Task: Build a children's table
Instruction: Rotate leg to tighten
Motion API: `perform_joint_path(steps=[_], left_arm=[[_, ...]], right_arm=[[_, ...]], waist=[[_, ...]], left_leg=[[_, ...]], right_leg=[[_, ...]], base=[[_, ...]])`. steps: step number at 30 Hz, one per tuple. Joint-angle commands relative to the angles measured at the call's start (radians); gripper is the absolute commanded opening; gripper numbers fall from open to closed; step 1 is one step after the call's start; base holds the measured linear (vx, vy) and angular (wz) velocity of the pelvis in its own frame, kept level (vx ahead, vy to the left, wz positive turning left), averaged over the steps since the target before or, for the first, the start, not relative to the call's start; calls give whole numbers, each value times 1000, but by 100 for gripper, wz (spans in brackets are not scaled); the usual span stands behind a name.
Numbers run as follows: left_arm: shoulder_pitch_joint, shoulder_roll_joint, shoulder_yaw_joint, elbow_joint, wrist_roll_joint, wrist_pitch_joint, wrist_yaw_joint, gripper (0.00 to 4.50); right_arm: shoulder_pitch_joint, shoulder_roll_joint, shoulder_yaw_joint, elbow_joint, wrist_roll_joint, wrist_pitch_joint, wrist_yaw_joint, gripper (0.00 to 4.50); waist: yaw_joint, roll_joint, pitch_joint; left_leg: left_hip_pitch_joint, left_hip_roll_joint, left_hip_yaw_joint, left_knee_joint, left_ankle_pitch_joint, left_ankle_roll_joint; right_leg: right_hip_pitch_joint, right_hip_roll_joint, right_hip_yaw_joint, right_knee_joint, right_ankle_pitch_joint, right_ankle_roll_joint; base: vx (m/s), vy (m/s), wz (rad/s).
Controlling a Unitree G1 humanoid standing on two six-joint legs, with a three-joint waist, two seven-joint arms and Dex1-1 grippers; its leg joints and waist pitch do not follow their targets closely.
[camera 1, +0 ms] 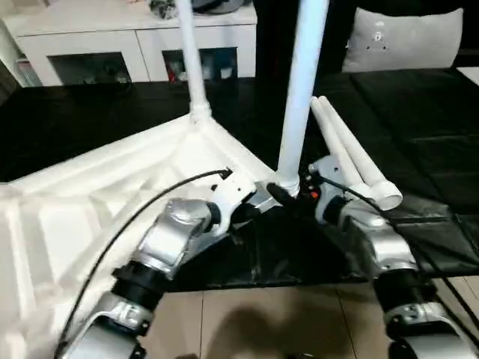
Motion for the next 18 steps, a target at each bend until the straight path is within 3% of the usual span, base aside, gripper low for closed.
perform_joint_path(steps=[1,6,11,16,18], left_arm=[[-16,36,-30,12,5,-55,-68,0],[-10,92,-66,17,1,-126,-158,0],[-10,183,-106,39,-16,-252,-347,0],[-21,238,-141,67,-10,-345,-457,0],[-23,265,-165,66,-23,-388,-535,0]], right_arm=[[13,-51,41,-46,16,-12,131,448],[18,-122,57,-71,25,-17,244,448],[9,-231,112,-97,17,-42,439,448],[-3,-261,150,-96,13,-60,540,448],[-8,-273,174,-99,28,-62,610,448]], waist=[[6,-11,-67],[7,-12,-65],[23,-12,-66],[34,-11,-68],[35,-18,-68]], left_leg=[[-2,29,-7,-63,-134,116],[0,31,-6,-65,-169,102],[0,35,-4,-63,-152,113],[3,37,-4,-63,-153,106],[1,38,-4,-63,-151,108]], right_leg=[[67,-50,47,-61,-211,-209],[65,-50,49,-64,-251,-198],[64,-51,50,-58,-238,-203],[61,-51,51,-53,-219,-218],[63,-53,53,-51,-218,-221]], base=[[0,0,0],[0,0,0],[0,0,0],[0,0,0],[0,0,0]])
